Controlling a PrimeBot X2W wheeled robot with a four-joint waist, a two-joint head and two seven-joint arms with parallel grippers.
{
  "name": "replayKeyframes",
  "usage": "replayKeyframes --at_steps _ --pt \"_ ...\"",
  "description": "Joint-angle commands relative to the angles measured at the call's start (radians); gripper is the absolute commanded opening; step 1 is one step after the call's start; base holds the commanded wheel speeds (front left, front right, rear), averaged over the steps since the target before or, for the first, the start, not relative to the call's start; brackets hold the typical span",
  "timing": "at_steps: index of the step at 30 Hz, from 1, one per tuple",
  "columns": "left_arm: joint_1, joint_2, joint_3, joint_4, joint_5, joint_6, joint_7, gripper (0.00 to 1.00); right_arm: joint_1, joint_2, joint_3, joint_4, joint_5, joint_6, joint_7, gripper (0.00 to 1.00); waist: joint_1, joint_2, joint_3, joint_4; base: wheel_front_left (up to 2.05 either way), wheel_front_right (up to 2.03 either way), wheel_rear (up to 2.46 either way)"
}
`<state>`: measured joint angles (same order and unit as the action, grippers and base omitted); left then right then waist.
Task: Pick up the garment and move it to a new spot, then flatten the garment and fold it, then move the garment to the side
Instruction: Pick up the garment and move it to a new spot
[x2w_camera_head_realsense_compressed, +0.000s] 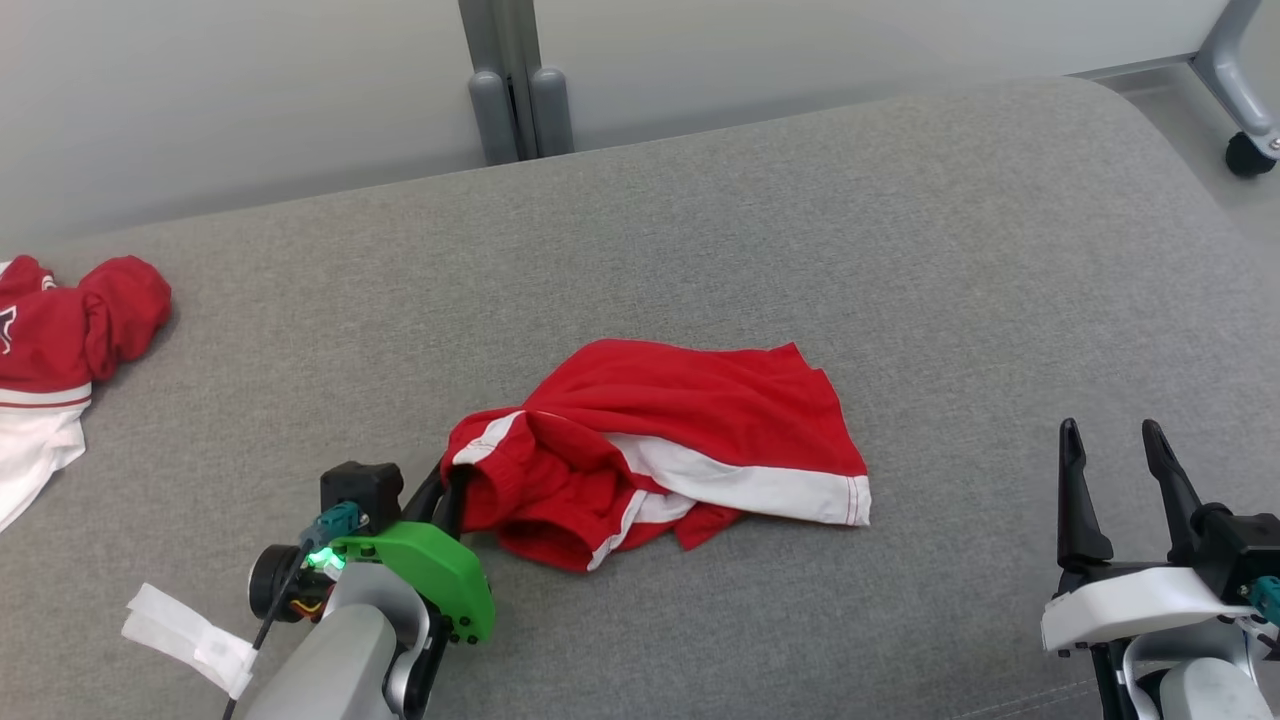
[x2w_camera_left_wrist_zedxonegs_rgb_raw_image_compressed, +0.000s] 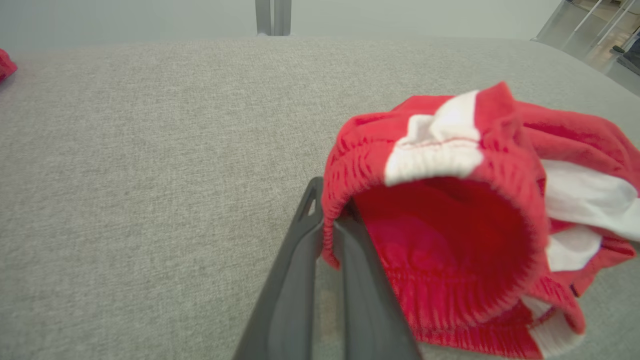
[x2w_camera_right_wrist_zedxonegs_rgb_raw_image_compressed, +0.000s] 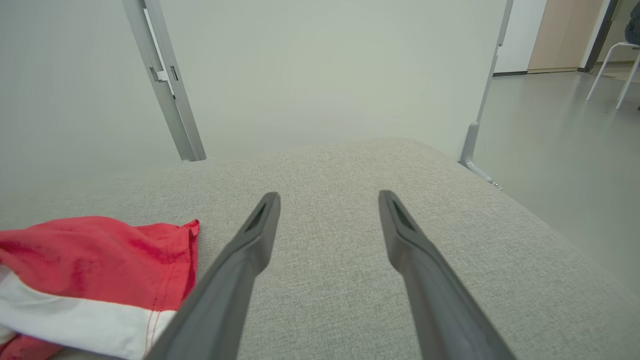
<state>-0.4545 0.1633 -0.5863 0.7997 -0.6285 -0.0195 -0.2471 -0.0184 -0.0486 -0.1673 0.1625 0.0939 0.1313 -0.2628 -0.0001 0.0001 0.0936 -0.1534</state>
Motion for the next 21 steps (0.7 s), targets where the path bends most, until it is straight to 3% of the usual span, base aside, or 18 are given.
replayKeyframes --at_steps 1,2,3,4,11,21 --pt "-0.001 -0.004 0.004 0.010 0.005 -0.002 -0.008 0.00 -0.011 -0.003 0.003 0.001 0.002 -0.001 -0.003 1.00 0.0001 -0.0001 0.004 0.013 0.00 0.00 0.00" --pt "-0.003 -0.006 0.009 0.018 0.006 0.000 -0.012 0.38 -0.010 -0.003 0.004 0.002 0.002 -0.001 -0.003 1.00 0.0001 -0.0001 0.003 0.018 0.00 0.00 0.00" --pt "-0.003 -0.005 0.012 0.024 0.007 0.000 -0.012 0.62 -0.010 -0.003 0.006 0.002 0.000 -0.001 -0.003 1.00 0.0001 -0.0001 0.001 0.022 0.00 0.00 0.00" --pt "-0.002 -0.003 0.018 0.030 0.011 0.003 -0.014 1.00 -0.010 -0.003 0.008 0.004 -0.001 -0.001 -0.003 1.00 0.0001 -0.0001 -0.001 0.026 0.00 0.00 0.00" --pt "0.037 0.005 0.060 0.009 0.037 0.012 -0.019 1.00 0.004 -0.003 0.010 0.011 -0.007 -0.001 -0.003 1.00 0.0001 -0.0001 -0.028 0.050 0.00 0.00 0.00" --pt "0.171 0.014 0.195 -0.177 0.083 0.051 -0.019 1.00 0.023 -0.003 0.008 0.014 -0.017 -0.001 -0.003 1.00 0.0001 -0.0001 -0.076 0.082 0.00 0.00 0.00"
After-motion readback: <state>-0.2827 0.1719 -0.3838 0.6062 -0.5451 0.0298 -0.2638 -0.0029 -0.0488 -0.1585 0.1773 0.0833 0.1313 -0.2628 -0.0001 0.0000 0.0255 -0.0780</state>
